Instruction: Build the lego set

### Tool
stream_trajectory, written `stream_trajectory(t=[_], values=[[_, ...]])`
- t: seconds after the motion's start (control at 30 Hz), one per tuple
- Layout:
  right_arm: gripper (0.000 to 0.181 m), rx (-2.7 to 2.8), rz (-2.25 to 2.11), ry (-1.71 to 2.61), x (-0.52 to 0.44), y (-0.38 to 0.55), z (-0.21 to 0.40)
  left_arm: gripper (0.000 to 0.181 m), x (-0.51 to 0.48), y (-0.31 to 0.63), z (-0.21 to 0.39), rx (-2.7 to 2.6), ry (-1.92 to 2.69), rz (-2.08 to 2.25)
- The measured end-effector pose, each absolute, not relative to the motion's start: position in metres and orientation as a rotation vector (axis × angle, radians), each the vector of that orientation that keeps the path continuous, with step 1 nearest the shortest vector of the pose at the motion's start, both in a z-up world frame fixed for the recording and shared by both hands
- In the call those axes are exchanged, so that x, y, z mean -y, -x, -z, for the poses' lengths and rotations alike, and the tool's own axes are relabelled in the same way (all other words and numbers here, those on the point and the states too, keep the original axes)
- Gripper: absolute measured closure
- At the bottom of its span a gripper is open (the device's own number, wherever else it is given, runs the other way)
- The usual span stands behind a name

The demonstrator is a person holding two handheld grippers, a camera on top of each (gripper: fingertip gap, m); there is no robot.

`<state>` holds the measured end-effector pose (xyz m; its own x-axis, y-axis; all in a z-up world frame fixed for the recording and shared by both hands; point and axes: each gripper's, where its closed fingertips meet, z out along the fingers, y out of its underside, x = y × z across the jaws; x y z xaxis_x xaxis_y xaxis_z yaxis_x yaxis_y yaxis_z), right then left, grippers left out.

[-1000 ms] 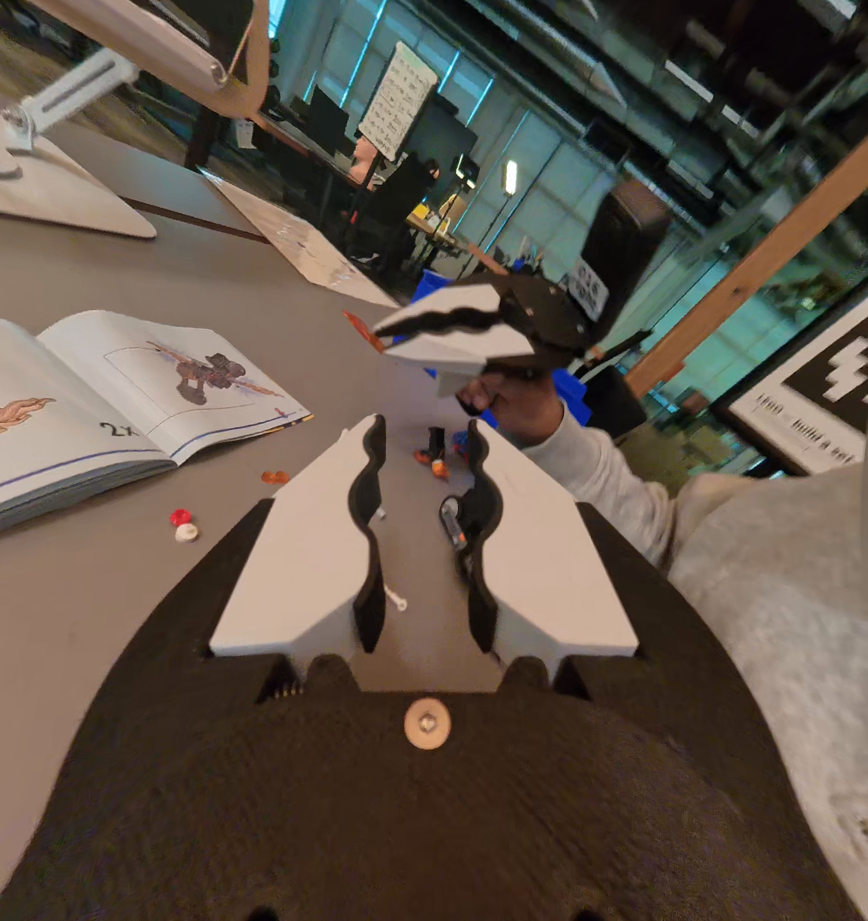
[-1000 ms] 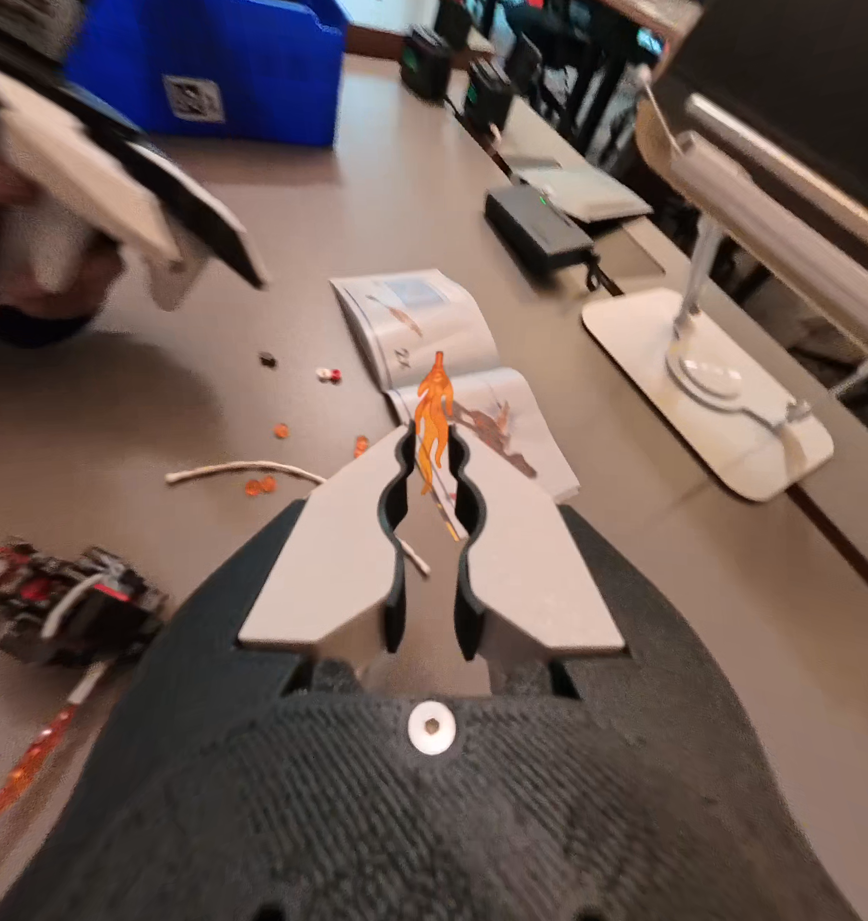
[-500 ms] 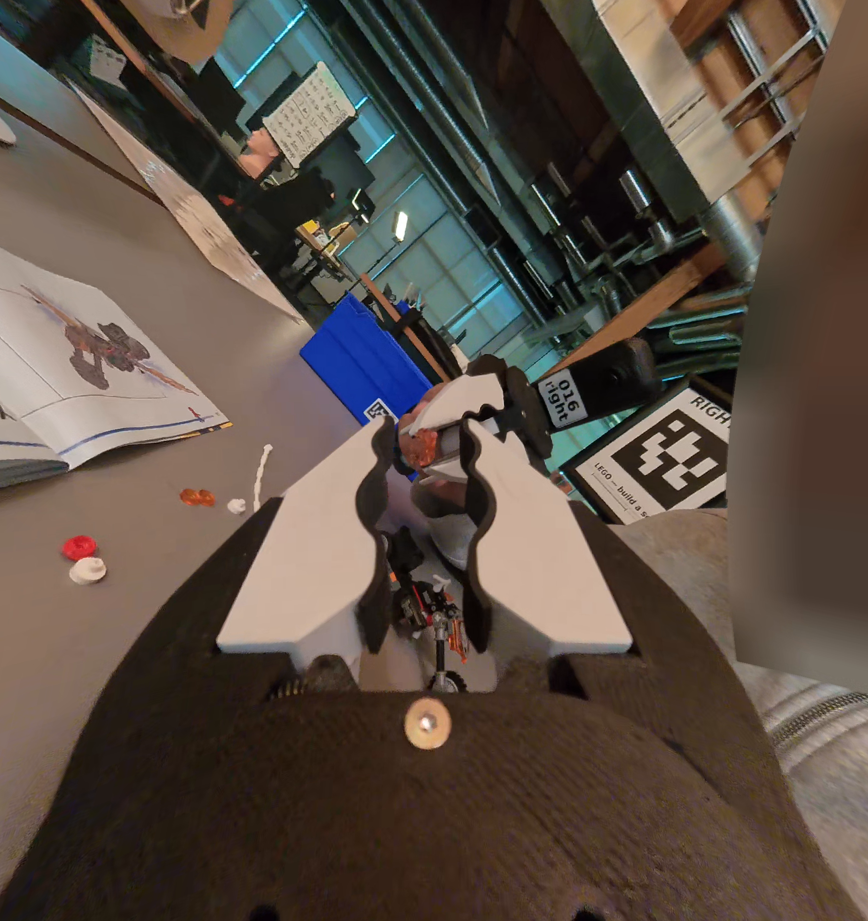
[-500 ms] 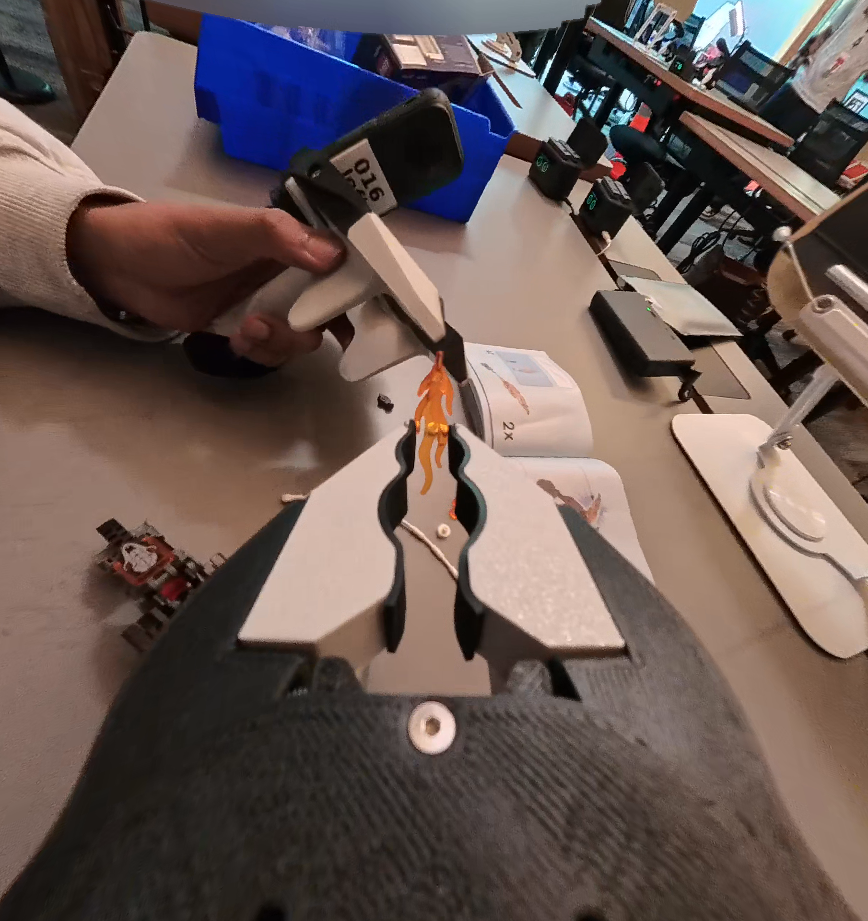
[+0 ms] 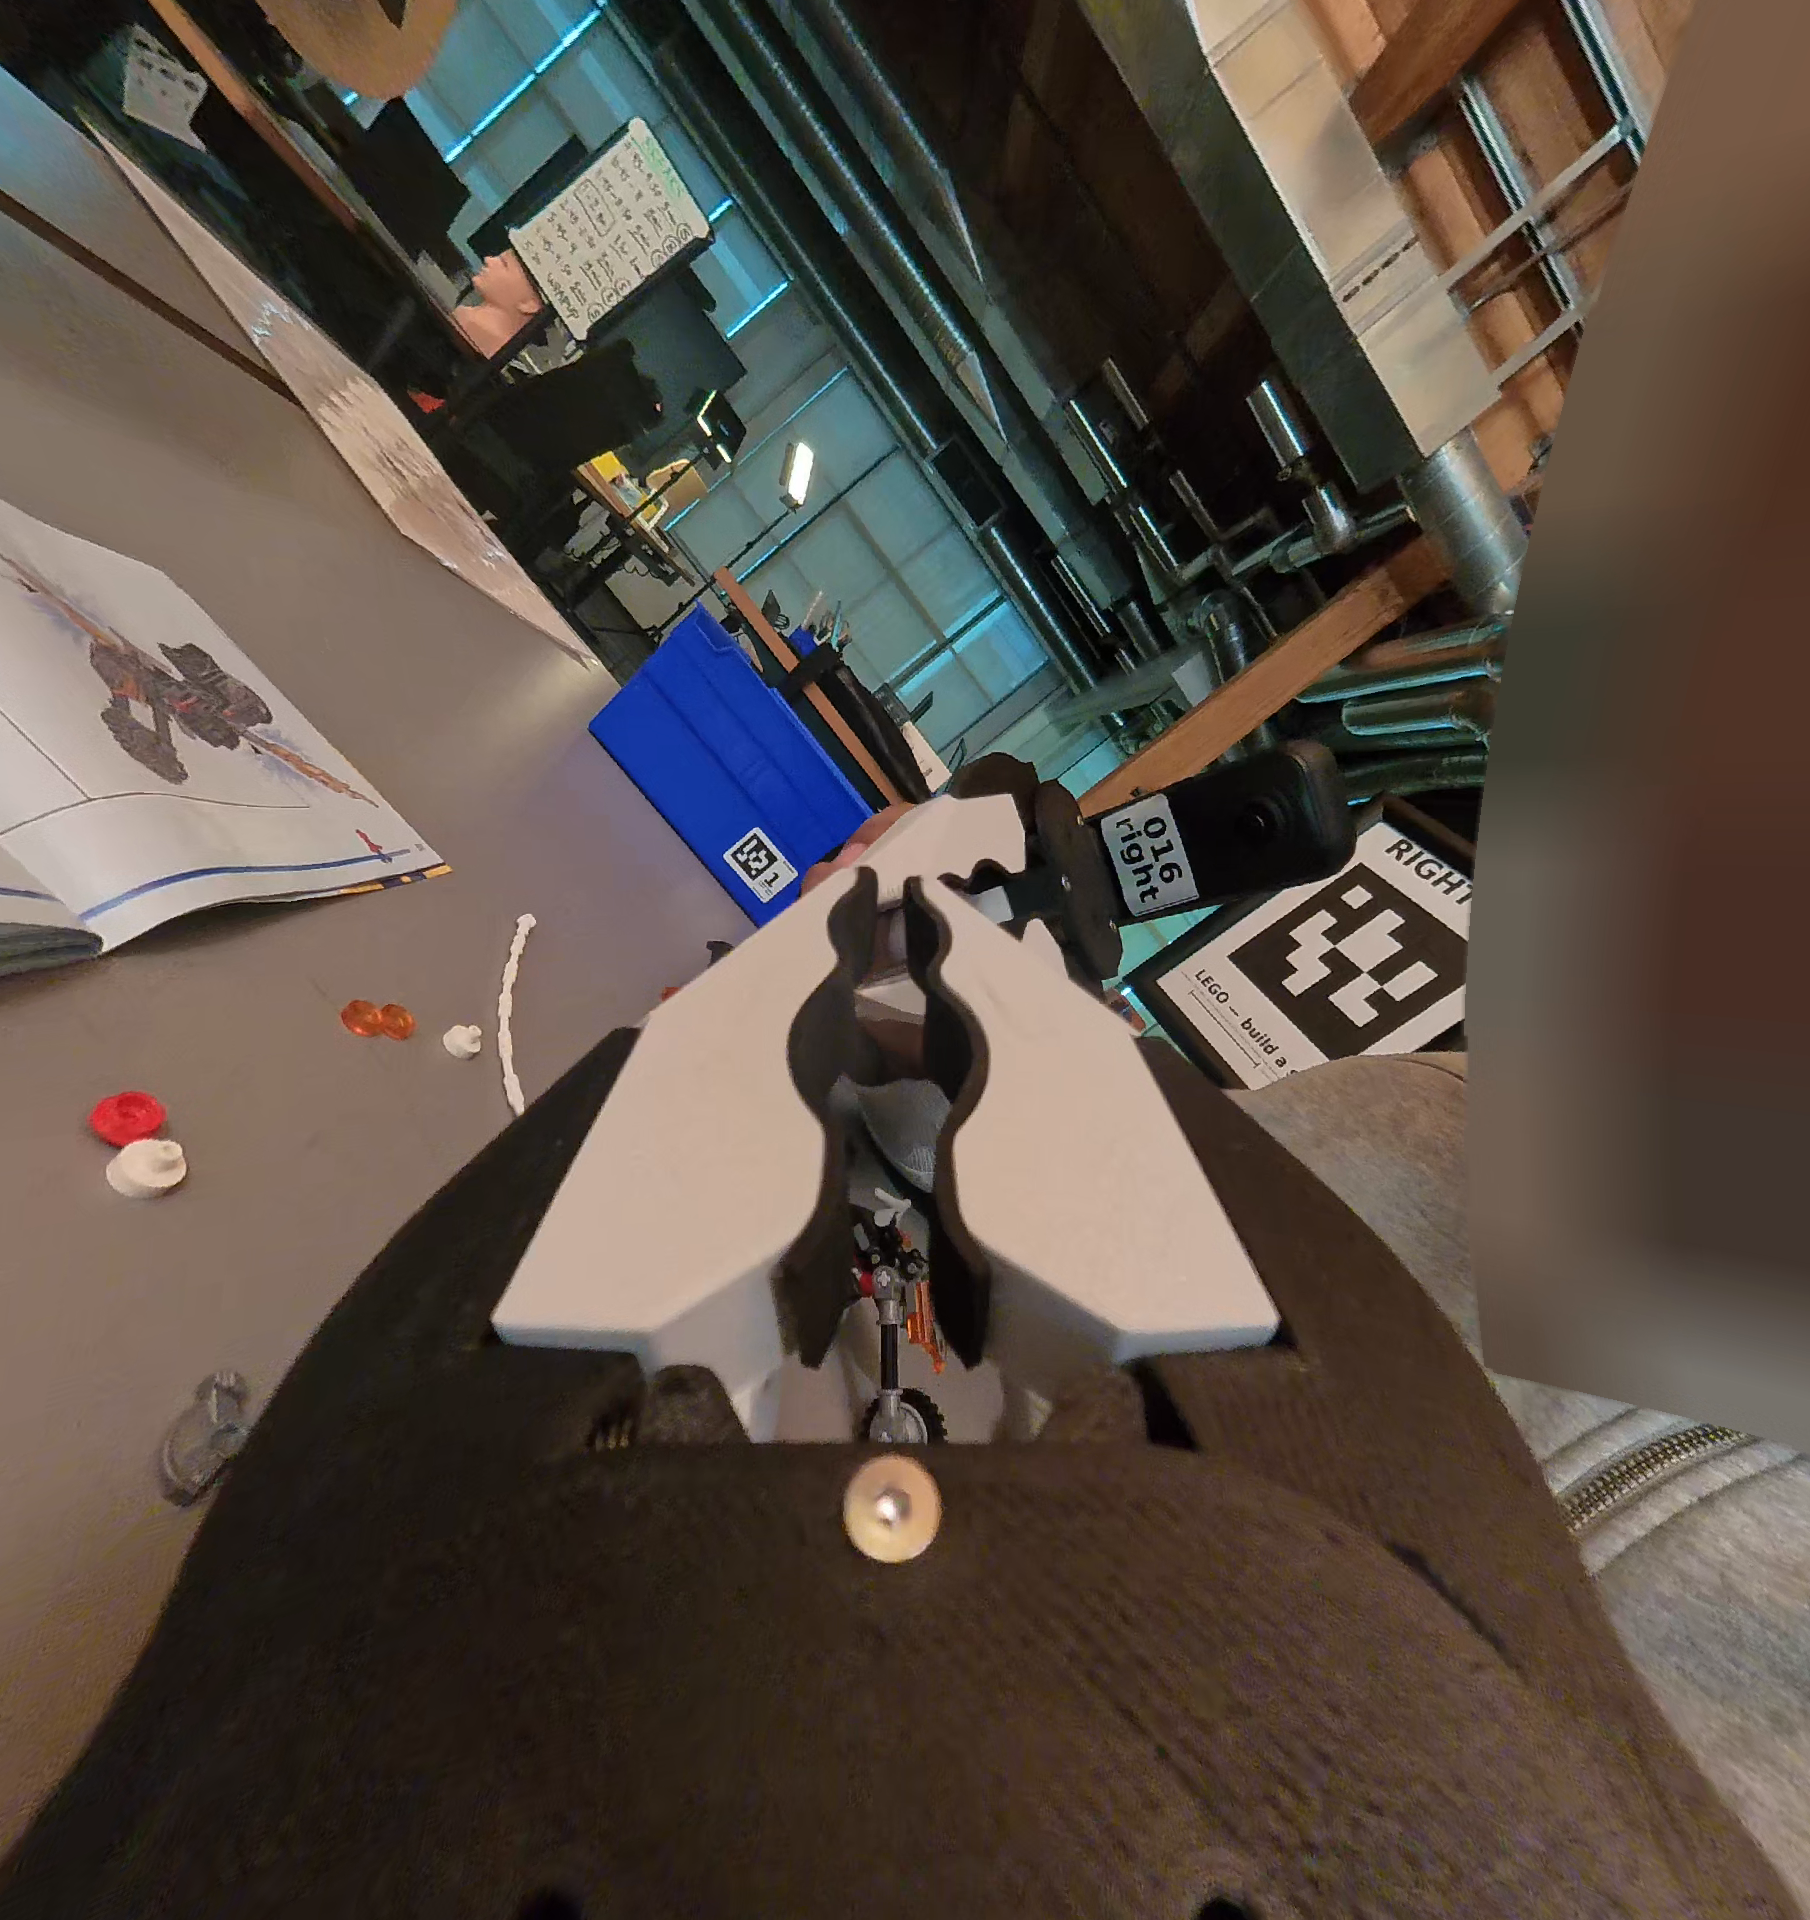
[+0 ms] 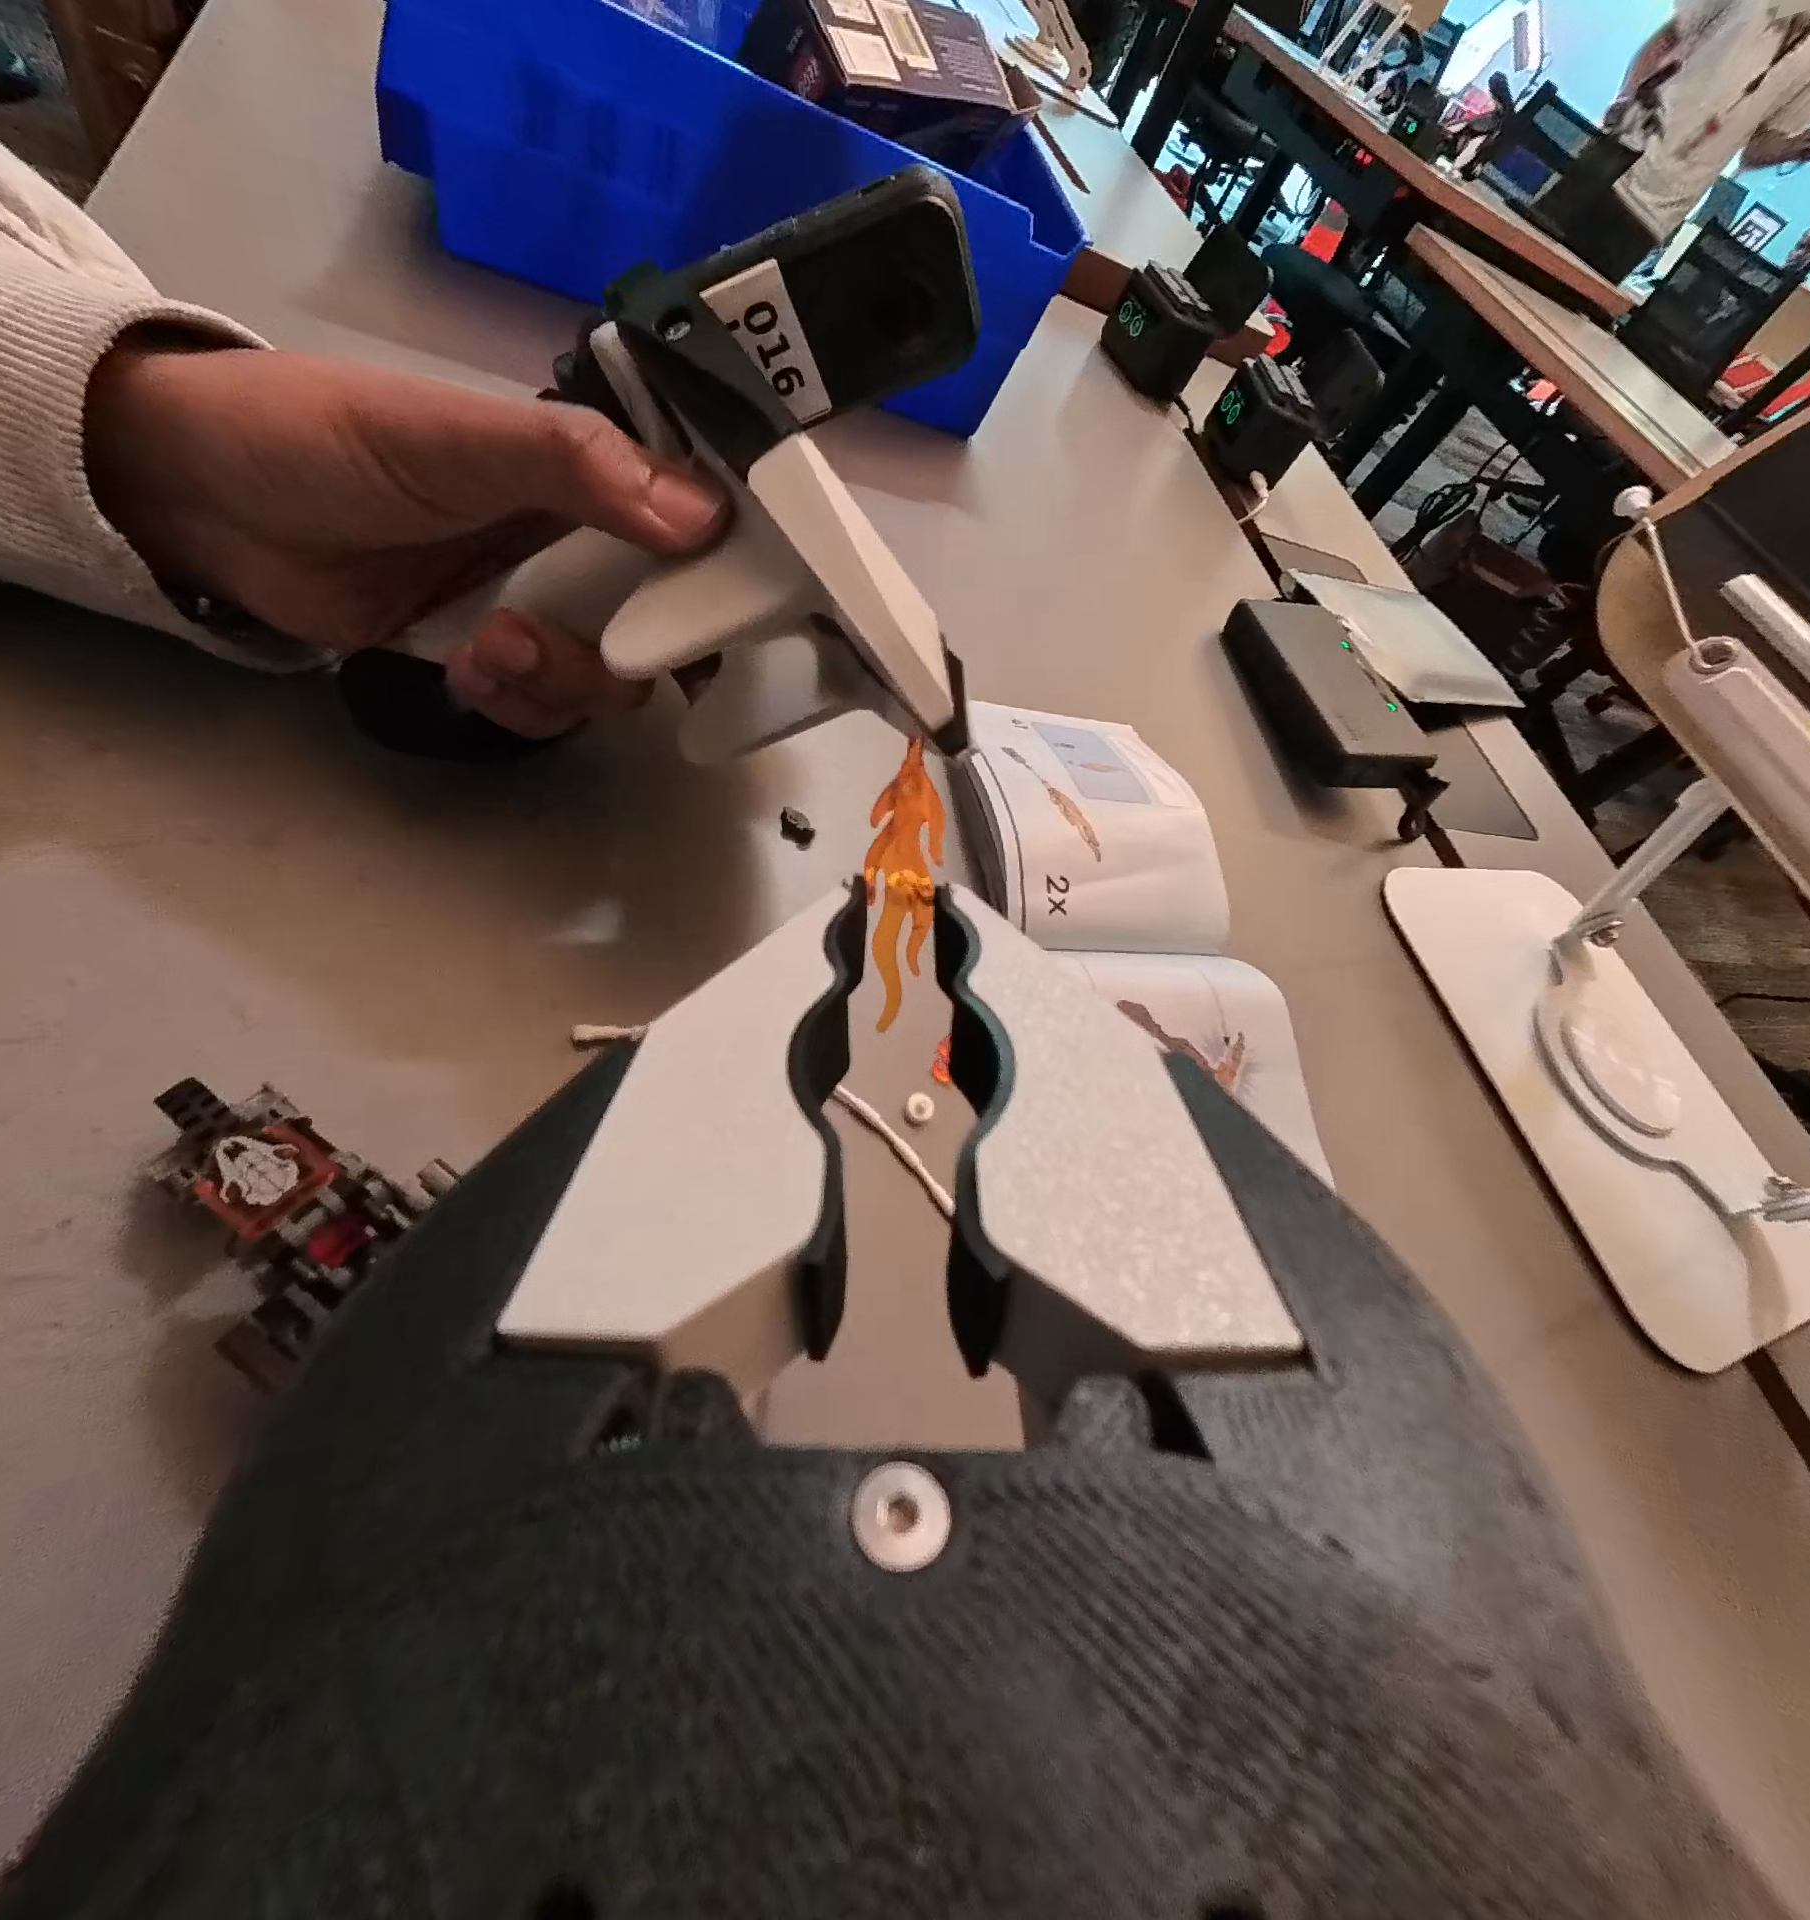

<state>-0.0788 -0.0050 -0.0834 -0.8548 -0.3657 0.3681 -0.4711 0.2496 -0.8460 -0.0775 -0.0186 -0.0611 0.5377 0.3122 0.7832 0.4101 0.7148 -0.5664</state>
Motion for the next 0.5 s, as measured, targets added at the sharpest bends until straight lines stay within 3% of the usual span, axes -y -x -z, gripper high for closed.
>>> stream_trajectory(t=[0.23,0.5], values=[[0.171,2.377,-1.638,-0.809,0.0044,0.0829,0.0848,0.167,0.0191,0.0769,0.0632,1.043,0.821,0.058],[0.171,2.350,-1.617,-0.818,0.0037,0.0828,0.0838,0.167,0.0203,0.0779,0.0666,1.067,0.837,0.037]])
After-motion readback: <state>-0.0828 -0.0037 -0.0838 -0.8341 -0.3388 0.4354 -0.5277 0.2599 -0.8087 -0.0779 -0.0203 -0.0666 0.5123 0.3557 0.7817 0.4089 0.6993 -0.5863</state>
